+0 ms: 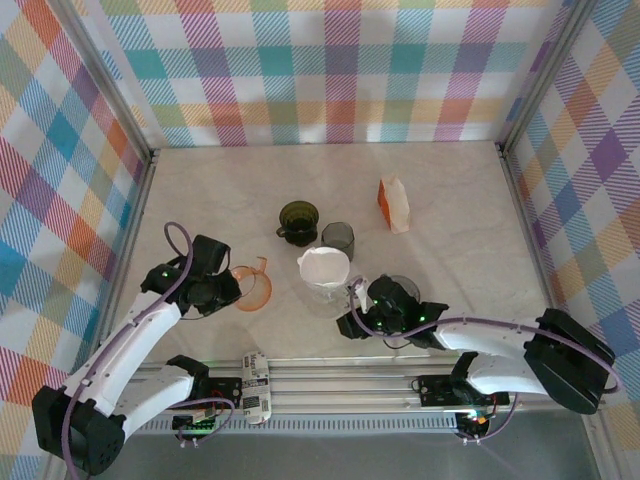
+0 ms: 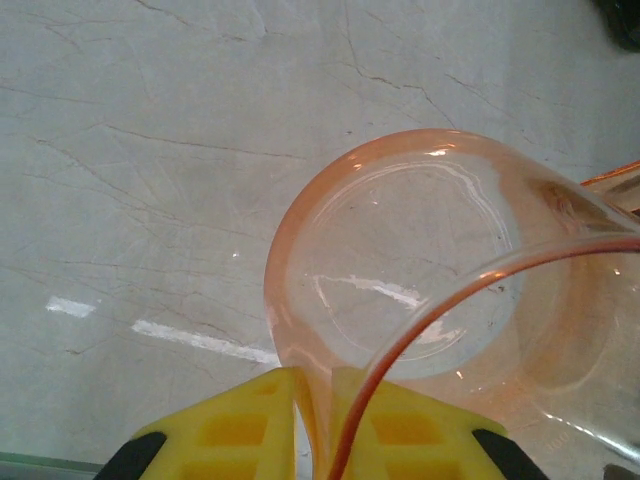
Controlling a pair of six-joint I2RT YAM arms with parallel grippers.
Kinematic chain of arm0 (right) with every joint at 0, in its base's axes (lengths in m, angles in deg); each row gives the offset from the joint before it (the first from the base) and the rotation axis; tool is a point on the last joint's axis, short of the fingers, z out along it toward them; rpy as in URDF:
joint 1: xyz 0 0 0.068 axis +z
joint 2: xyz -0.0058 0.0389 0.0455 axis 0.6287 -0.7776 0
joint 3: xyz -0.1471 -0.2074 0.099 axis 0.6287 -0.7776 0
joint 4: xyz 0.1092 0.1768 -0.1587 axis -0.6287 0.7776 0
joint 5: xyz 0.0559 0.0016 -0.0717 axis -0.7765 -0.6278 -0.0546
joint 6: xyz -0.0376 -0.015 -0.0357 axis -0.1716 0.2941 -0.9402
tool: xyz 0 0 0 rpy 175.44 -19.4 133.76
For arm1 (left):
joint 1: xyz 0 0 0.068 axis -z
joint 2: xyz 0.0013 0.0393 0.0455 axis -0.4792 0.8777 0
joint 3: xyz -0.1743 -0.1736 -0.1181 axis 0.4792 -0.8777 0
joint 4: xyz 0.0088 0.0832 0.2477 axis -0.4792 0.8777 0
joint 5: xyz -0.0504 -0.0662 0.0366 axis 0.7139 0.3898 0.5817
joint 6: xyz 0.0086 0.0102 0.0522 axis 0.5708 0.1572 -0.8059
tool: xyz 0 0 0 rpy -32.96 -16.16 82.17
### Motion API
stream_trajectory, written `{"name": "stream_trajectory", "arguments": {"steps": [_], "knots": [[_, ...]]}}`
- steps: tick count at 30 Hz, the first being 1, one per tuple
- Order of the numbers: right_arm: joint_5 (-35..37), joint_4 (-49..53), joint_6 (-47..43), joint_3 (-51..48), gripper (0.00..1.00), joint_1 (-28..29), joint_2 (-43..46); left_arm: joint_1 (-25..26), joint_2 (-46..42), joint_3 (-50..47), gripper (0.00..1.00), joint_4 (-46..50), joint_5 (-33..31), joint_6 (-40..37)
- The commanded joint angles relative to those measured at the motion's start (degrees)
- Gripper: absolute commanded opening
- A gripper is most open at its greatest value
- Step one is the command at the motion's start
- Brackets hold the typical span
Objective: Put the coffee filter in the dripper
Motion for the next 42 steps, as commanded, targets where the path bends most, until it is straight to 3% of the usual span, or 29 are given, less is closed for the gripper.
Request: {"name": "stream_trajectory", "arguments": {"steps": [1,20,42], "knots": [[0.67,-3.99,-3.26,3.58,0.42,0.08,-3.30,-1.02,-1.59,-0.59,0.16,1.30,-0.54,1.19],[-7.11,-11.17,-9.63,14.82,0.39,-3.89,-21.32,-1.24,-4.39,-2.14,0.16,3.58,-0.14,2.40],[-12.00,-10.47,-10.58,38.35,0.39,-6.37,-43.49,-1.24,-5.56,-2.46,0.14,6.66,0.64,2.69]]}}
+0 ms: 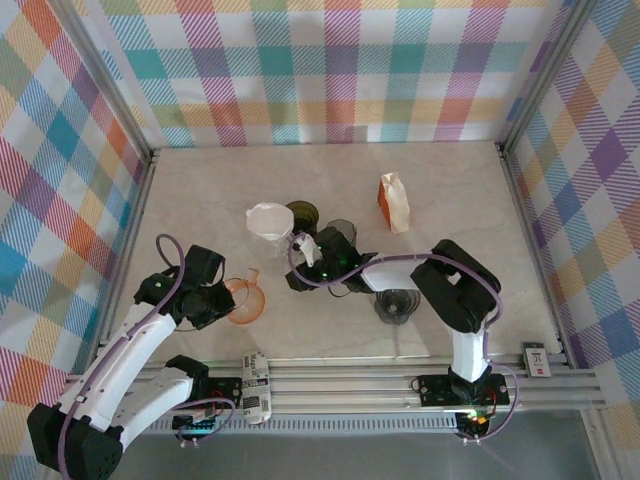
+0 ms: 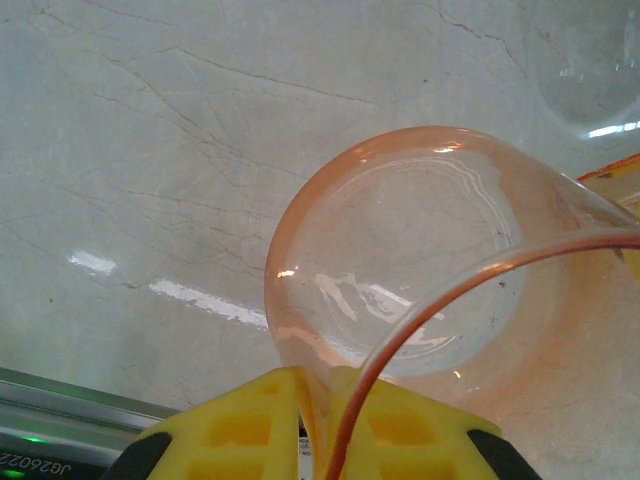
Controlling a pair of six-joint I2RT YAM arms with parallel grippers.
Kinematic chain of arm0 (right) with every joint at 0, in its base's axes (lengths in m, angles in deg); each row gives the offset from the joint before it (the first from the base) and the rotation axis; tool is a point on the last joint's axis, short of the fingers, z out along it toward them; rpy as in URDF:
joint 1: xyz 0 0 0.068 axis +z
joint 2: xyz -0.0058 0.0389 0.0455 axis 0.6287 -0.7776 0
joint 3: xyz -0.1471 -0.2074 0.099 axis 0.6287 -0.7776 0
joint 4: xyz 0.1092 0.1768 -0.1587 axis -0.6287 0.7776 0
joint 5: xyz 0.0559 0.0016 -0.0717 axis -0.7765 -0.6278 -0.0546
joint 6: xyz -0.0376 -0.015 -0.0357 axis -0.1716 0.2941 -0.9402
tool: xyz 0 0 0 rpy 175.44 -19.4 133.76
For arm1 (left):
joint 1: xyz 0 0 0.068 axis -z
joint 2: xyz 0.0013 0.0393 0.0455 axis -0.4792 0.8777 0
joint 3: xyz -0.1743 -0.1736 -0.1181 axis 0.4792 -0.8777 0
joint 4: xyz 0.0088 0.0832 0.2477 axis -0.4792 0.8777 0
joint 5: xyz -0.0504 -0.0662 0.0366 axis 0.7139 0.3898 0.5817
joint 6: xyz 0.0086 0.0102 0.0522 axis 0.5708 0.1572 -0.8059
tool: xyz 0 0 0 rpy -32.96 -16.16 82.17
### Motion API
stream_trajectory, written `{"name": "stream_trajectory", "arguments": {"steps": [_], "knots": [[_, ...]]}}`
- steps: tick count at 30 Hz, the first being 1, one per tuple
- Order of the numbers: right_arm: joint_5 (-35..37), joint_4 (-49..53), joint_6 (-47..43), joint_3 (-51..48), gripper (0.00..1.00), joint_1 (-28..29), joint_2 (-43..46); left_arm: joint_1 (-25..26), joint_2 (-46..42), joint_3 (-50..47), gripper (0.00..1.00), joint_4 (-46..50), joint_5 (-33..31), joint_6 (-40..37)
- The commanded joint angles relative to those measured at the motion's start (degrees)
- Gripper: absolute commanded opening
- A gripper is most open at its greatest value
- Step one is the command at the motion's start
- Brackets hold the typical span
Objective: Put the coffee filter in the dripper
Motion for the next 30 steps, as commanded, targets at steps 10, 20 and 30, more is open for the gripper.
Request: {"name": "stream_trajectory", "arguments": {"steps": [10,20,30], "knots": [[-2.80,2.16,0.38,13.48,0.40,-0.61,-9.87,-0.76,-3.02,-0.61,0.14,1.78,0.84,0.50],[-3.13,0.10,2.16,8.57,0.66,-0.48,-5.31,-0.76,-1.84,-0.54,0.14,-0.29,1.91,0.32],[-2.08,-6.77,7.78,-7.90,0.75,-0.09,9.07,-0.30,-1.18,0.42,0.13,-2.30,2.70,-0.48]]}}
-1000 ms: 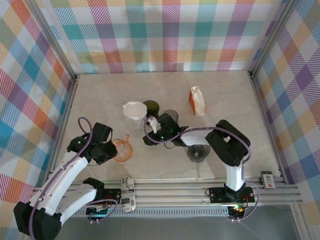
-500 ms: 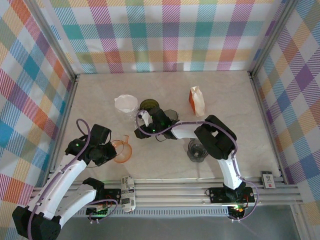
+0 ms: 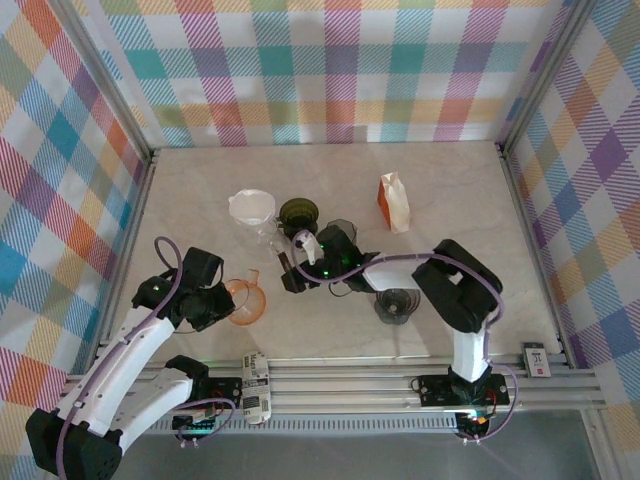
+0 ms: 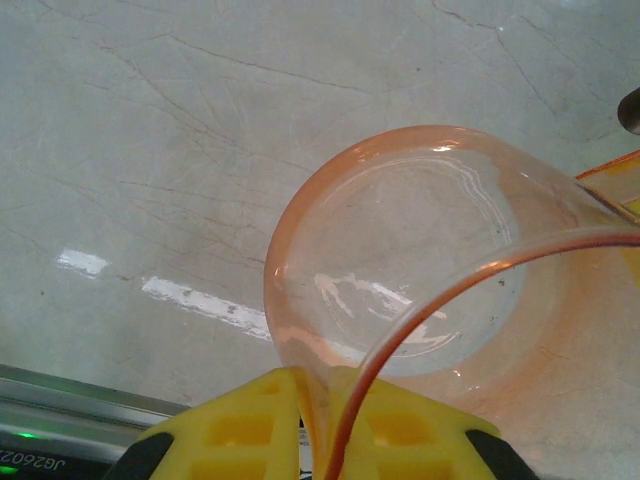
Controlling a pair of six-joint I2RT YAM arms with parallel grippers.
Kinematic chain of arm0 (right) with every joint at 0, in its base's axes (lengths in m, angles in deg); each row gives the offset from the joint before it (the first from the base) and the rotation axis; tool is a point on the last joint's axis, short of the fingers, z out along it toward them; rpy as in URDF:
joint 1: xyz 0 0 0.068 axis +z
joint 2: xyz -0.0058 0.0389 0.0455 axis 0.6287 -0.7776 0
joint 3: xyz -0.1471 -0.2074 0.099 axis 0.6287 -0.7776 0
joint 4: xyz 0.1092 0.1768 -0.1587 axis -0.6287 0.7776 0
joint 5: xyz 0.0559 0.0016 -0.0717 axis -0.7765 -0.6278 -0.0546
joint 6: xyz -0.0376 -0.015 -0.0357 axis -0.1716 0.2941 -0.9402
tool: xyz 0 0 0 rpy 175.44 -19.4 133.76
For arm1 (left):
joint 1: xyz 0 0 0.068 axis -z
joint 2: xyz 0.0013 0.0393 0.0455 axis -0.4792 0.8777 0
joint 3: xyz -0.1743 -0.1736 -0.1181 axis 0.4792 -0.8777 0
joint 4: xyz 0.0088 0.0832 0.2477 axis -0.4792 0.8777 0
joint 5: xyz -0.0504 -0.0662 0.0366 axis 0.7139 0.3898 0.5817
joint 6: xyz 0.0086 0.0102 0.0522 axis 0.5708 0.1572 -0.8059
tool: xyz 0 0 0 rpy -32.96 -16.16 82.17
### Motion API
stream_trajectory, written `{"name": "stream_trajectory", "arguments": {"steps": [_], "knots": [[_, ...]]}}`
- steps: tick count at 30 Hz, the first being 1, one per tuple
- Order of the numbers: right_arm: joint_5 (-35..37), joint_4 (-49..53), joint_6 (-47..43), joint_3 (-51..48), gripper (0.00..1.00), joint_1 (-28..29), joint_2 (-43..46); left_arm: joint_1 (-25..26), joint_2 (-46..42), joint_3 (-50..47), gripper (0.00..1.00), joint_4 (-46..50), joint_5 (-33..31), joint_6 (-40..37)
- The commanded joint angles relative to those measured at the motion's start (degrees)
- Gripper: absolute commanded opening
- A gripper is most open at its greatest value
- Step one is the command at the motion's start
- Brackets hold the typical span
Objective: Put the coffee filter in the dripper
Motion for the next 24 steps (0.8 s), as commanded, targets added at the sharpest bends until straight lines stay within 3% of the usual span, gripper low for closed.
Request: {"name": "stream_trajectory", "arguments": {"steps": [1,5,12,18,24], "knots": [[0.71,-5.32,3.32,-6.04,0.75,0.20,7.76,0.38,0.28,1.07,0.12,-2.31,1.17,-0.03],[4.18,-3.76,4.41,-12.98,0.77,0.21,17.97,6.44,2.21,2.29,0.12,-4.76,-1.67,2.40],[15.47,10.77,3.45,-18.54,0.81,0.07,36.45,21.17,13.93,6.07,0.12,-11.36,-6.91,6.66],[27.10,25.20,3.96,-19.68,0.86,-0.06,49.48,28.79,24.70,10.62,0.12,-15.97,-7.86,6.22],[33.01,34.38,5.72,-20.93,0.88,-0.15,58.26,32.75,34.09,14.06,0.12,-17.74,-7.24,4.84]]}}
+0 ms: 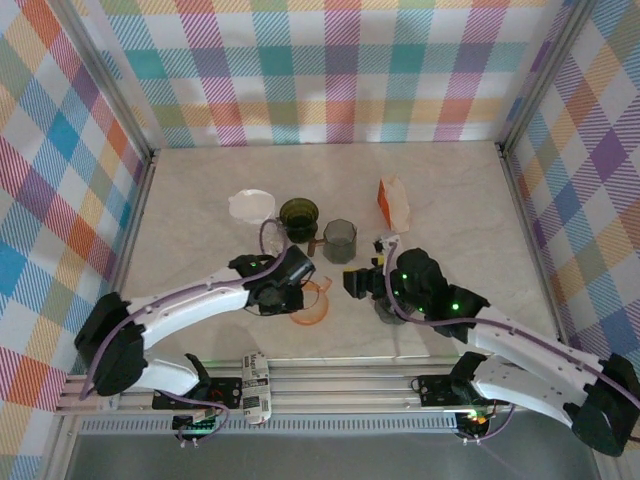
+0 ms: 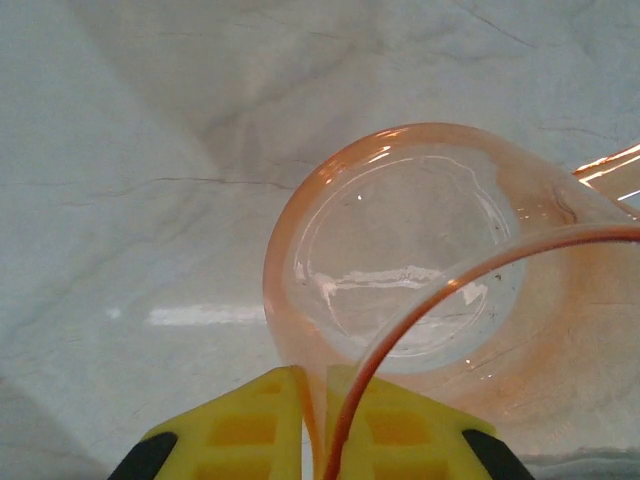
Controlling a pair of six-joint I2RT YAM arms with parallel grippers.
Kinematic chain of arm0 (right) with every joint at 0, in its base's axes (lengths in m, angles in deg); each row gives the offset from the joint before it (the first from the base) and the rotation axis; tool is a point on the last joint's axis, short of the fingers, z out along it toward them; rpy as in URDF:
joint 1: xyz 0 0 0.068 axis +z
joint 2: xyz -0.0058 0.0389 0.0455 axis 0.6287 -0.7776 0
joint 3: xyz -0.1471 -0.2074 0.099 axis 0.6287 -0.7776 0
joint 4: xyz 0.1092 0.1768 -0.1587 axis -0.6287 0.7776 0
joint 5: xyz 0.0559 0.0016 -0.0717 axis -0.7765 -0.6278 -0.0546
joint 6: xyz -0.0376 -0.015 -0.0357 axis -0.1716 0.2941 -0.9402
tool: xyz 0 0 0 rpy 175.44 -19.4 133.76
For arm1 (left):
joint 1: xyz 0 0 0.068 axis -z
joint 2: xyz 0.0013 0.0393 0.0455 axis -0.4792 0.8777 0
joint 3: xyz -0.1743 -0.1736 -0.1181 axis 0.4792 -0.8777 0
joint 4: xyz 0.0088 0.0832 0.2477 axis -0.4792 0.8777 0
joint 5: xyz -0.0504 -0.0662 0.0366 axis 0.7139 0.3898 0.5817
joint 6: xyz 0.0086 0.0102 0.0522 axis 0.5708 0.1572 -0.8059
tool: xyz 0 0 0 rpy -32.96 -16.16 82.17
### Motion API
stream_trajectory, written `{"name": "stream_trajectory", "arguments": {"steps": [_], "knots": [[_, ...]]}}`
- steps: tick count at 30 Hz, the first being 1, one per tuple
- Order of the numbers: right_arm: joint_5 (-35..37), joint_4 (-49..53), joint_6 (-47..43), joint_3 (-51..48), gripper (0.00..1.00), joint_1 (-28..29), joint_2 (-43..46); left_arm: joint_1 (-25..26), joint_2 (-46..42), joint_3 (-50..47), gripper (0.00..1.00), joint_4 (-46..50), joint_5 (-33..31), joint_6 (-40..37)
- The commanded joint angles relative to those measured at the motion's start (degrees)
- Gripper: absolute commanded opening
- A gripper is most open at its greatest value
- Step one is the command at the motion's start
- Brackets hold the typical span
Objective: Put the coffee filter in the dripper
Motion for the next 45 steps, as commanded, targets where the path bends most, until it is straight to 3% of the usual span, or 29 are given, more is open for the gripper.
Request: {"name": "stream_trajectory", "arguments": {"steps": [1,7,16,26,31,33,38,45], "knots": [[6.11,8.86,1.86,-1.09,0.88,-0.13,3.38,2.04,2.94,2.68,0.12,-1.96,-0.72,-0.62],[8.43,12.80,3.46,-1.59,0.90,-0.09,8.40,3.35,6.95,4.16,0.16,-1.80,-0.45,-0.94],[10.17,16.72,5.43,0.91,0.94,-0.13,7.69,3.34,6.50,6.51,0.44,1.18,-2.32,-1.43],[11.92,25.93,9.36,7.38,0.92,-4.23,-4.22,3.34,-6.71,11.42,0.82,4.61,-7.61,-2.38],[9.65,27.73,12.10,4.45,0.89,-10.57,-2.53,3.38,-16.36,6.84,1.00,2.75,-11.21,-2.13],[8.32,27.80,12.76,2.79,0.89,-12.72,-0.90,3.34,-20.55,3.80,1.00,2.01,-13.20,-1.14],[3.67,27.19,14.52,-0.38,0.79,-17.85,-0.21,3.31,-28.59,-2.60,1.00,1.36,-17.46,0.92],[-0.28,25.49,15.80,-2.75,0.49,-20.15,-3.13,3.25,-33.21,-7.50,1.00,3.01,-20.91,2.85]]}}
